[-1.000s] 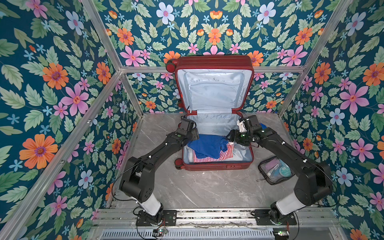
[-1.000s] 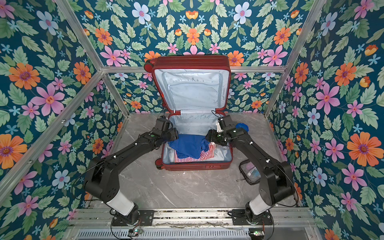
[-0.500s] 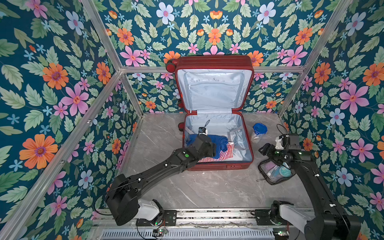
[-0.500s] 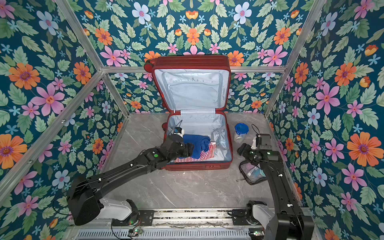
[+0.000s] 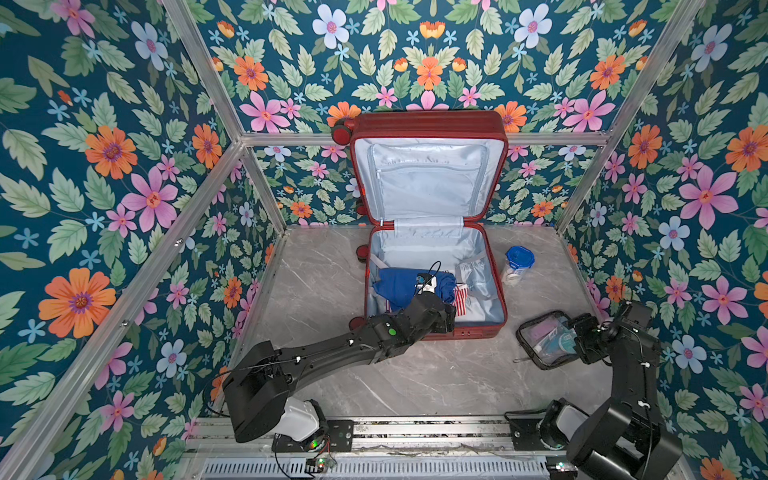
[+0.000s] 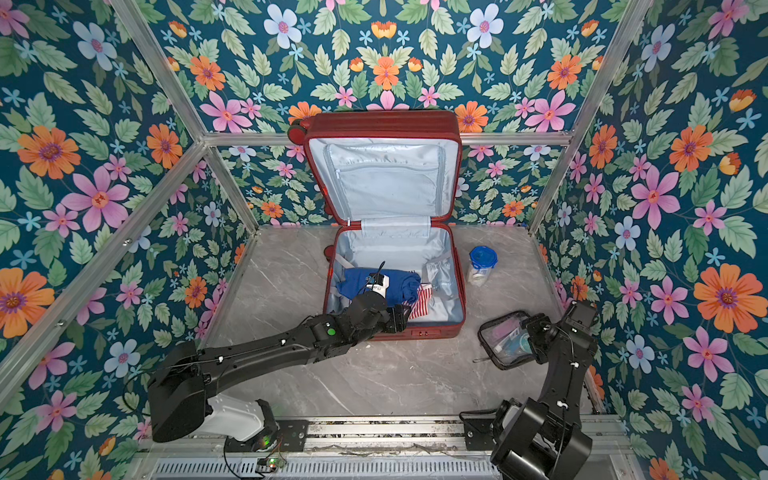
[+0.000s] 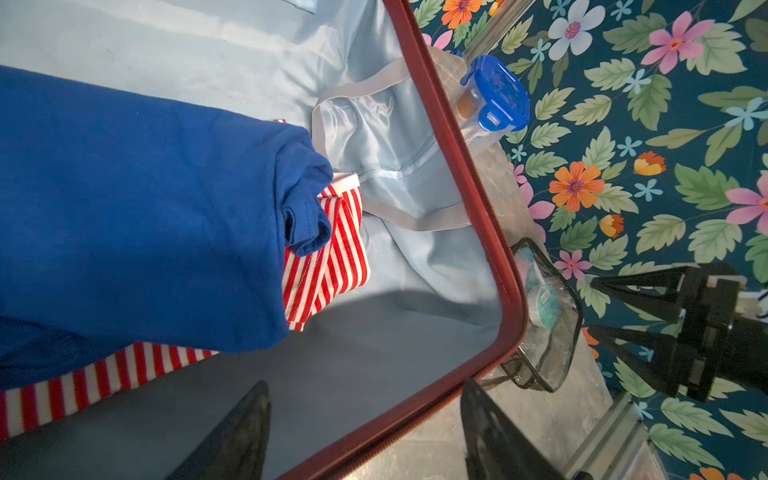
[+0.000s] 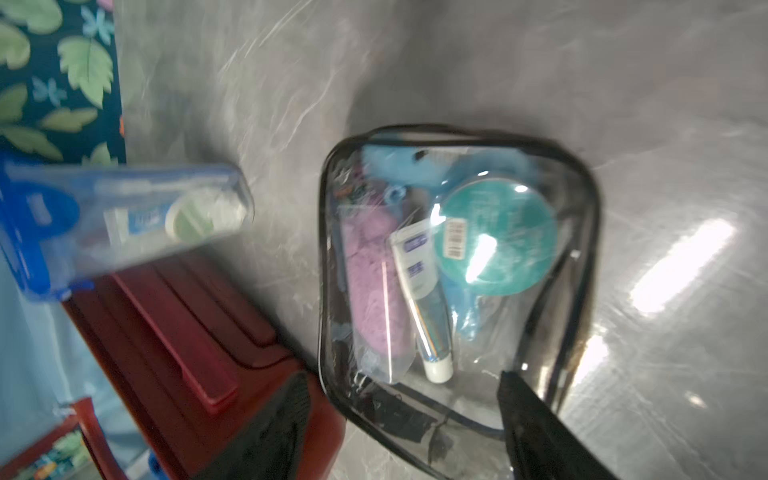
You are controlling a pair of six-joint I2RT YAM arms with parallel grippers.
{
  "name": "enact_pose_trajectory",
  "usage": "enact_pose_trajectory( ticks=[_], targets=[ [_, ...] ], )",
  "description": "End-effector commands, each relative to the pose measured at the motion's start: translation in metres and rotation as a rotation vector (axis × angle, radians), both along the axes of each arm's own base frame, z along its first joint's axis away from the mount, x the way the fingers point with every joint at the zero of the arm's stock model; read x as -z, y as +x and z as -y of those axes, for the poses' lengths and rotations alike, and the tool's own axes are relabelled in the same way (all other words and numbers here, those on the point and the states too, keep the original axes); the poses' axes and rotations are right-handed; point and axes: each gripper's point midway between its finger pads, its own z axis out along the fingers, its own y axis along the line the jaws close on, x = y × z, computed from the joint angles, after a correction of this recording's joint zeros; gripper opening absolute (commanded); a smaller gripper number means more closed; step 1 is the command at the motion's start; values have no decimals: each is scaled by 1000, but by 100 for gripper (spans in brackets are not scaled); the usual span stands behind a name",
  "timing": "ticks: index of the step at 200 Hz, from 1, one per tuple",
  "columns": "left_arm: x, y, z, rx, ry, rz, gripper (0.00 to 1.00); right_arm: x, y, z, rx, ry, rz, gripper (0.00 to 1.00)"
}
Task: Pack the luggage
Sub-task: 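Press the blue cloth with the left gripper while the right reaches the toiletry pouch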
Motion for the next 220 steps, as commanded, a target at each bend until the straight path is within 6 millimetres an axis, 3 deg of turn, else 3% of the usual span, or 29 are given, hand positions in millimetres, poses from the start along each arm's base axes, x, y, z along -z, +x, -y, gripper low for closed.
enact_pose_trajectory(
  ticks=[1, 57, 149, 180, 220],
  targets=[
    [-8, 0, 8, 29, -33, 18, 73, 3, -10, 8, 97, 29, 7, 73],
    [-8, -2, 3, 36, -38, 22, 73, 18, -15, 14, 147, 3, 1, 80],
    [7, 4, -7, -10, -43, -17, 75, 51, 0, 10, 199, 100, 78, 82],
    [7, 9, -8, -14, -43, -22, 75, 57, 3, 12, 209, 105, 97, 79],
    [7, 11, -10, -21, -43, -24, 75, 63, 12, 13, 202, 127, 126, 66]
  ],
)
